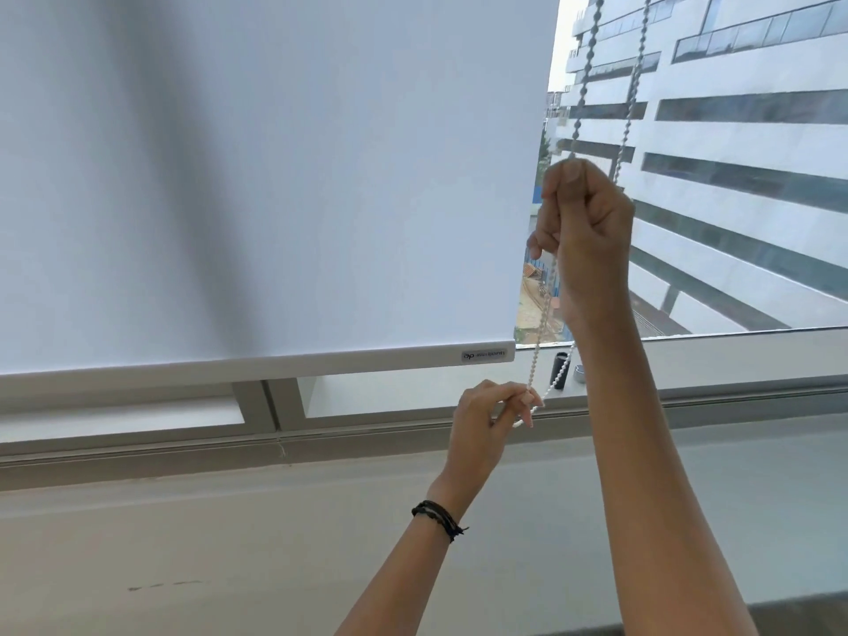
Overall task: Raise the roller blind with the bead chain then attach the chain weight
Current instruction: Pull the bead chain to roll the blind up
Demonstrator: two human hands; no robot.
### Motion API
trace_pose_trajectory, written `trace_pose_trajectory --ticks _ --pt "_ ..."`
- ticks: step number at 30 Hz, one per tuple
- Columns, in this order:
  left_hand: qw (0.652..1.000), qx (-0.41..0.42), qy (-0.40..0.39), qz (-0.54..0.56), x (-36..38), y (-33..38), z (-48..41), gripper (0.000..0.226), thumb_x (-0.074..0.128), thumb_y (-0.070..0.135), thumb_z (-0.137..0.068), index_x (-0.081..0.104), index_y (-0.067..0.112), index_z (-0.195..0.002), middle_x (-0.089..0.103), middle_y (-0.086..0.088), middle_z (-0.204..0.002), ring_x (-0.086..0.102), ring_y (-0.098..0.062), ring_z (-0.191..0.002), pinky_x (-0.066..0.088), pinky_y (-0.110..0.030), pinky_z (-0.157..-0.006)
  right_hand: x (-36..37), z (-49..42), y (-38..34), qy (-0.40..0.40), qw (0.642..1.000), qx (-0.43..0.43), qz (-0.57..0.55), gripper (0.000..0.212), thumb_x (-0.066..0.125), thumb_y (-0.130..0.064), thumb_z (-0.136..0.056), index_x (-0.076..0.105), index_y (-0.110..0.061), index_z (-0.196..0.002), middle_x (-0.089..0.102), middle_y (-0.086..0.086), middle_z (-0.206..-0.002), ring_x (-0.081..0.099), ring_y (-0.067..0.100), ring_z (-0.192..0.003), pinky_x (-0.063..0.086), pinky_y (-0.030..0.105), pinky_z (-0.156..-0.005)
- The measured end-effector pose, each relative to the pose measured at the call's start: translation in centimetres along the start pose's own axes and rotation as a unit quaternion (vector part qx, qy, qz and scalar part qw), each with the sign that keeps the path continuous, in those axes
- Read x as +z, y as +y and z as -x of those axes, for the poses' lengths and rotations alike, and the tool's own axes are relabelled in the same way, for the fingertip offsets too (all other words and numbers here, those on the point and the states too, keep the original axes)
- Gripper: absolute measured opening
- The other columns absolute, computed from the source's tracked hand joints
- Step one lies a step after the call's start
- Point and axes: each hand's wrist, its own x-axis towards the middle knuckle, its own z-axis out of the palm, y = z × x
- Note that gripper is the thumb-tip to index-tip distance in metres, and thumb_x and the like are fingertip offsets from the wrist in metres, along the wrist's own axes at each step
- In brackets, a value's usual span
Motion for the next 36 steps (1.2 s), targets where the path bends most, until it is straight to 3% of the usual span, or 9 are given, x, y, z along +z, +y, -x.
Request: trace_pose_trajectory --ticks 6,10,15,19,22,25,30,33,36 --pt "0.998 -0.012 0.003 -0.064 0.4 -3.6 1.5 0.020 0.056 0.017 -0.093 0.072 0.021 -0.081 0.071 0.006 -0.070 0.057 -0.010 -0.083 0.051 -0.036 -0.082 -2.0 2.4 3.1 0.002 0.999 0.029 0.042 0.031 0.037 -0.018 -0.098 0.053 -0.017 -0.072 0.035 -0.015 -0.044 0.030 0.005 -0.039 0.036 0.019 -0.040" --pt "0.994 -0.018 0.000 -0.104 0.8 -5.4 2.9 0.018 0.059 0.015 -0.090 0.071 0.024 -0.080 0.069 0.012 -0.071 0.055 -0.012 -0.082 0.050 -0.041 -0.080 -2.7 4.5 5.1 -0.002 0.997 0.047 0.065 0.030 0.038 -0.017 -0.098 0.054 -0.018 -0.073 0.040 -0.013 -0.044 0.034 0.006 -0.038 0.037 0.020 -0.040" --pt "0.991 -0.005 -0.007 -0.131 0.9 -6.2 3.8 0.012 0.061 0.024 -0.089 0.073 0.026 -0.088 0.072 0.015 -0.085 0.049 -0.006 -0.086 0.048 -0.033 -0.082 -2.8 6.0 6.2 -0.007 0.996 0.055 0.070 0.031 0.037 -0.016 -0.099 0.053 -0.019 -0.073 0.044 -0.012 -0.045 0.037 0.004 -0.038 0.036 0.024 -0.039" --pt "0.996 -0.008 -0.015 -0.093 0.1 -4.8 3.1 0.017 0.058 0.030 -0.091 0.073 0.027 -0.099 0.071 0.017 -0.088 0.048 -0.004 -0.084 0.042 -0.022 -0.070 -2.6 6.0 6.2 -0.016 0.995 0.051 0.085 0.031 0.038 -0.019 -0.099 0.054 -0.021 -0.073 0.043 -0.013 -0.045 0.036 0.002 -0.038 0.037 0.030 -0.040" --pt "0.998 0.005 0.060 -0.005 -0.9 -1.4 1.3 0.026 0.046 0.043 -0.095 0.069 0.034 -0.101 0.073 0.015 -0.091 0.047 -0.002 -0.068 0.033 -0.017 -0.059 -2.6 5.9 6.2 -0.015 0.995 0.045 0.090 0.031 0.038 -0.019 -0.099 0.054 -0.022 -0.073 0.044 -0.011 -0.044 0.037 0.003 -0.038 0.037 0.035 -0.042" --pt "0.986 0.019 0.151 0.064 -2.4 3.5 -1.9 0.025 0.040 0.031 -0.100 0.063 0.040 -0.104 0.070 0.010 -0.098 0.051 -0.002 -0.065 0.038 -0.020 -0.057 -2.5 5.9 6.2 -0.019 0.995 0.045 0.090 0.030 0.039 -0.020 -0.099 0.054 -0.020 -0.074 0.043 -0.011 -0.045 0.037 0.007 -0.038 0.037 0.038 -0.043" --pt "0.979 0.103 0.161 0.069 -5.4 12.6 -8.2 0.030 0.034 0.015 -0.102 0.057 0.012 -0.122 0.066 -0.006 -0.114 0.062 -0.007 -0.085 0.048 -0.019 -0.068 -2.0 6.2 5.9 -0.021 0.996 0.054 0.071 0.031 0.038 -0.016 -0.100 0.055 -0.017 -0.073 0.041 -0.012 -0.045 0.035 0.004 -0.039 0.037 0.037 -0.043" --pt "0.983 0.139 0.105 0.055 -6.4 16.4 -10.9 0.031 0.035 0.012 -0.102 0.058 0.003 -0.121 0.070 -0.007 -0.101 0.065 -0.008 -0.076 0.050 -0.016 -0.065 -1.5 6.1 5.5 -0.024 0.995 0.051 0.077 0.031 0.037 -0.013 -0.100 0.054 -0.013 -0.074 0.039 -0.011 -0.044 0.034 0.004 -0.038 0.036 0.043 -0.041" --pt "0.981 0.161 0.105 0.041 -6.6 17.7 -12.2 0.027 0.044 0.010 -0.099 0.064 -0.002 -0.112 0.069 -0.009 -0.081 0.063 -0.009 -0.062 0.050 -0.015 -0.061 -1.0 6.3 5.2 -0.036 0.995 0.047 0.081 0.032 0.037 -0.013 -0.101 0.054 -0.013 -0.074 0.038 -0.011 -0.045 0.034 0.005 -0.040 0.036 0.044 -0.041"
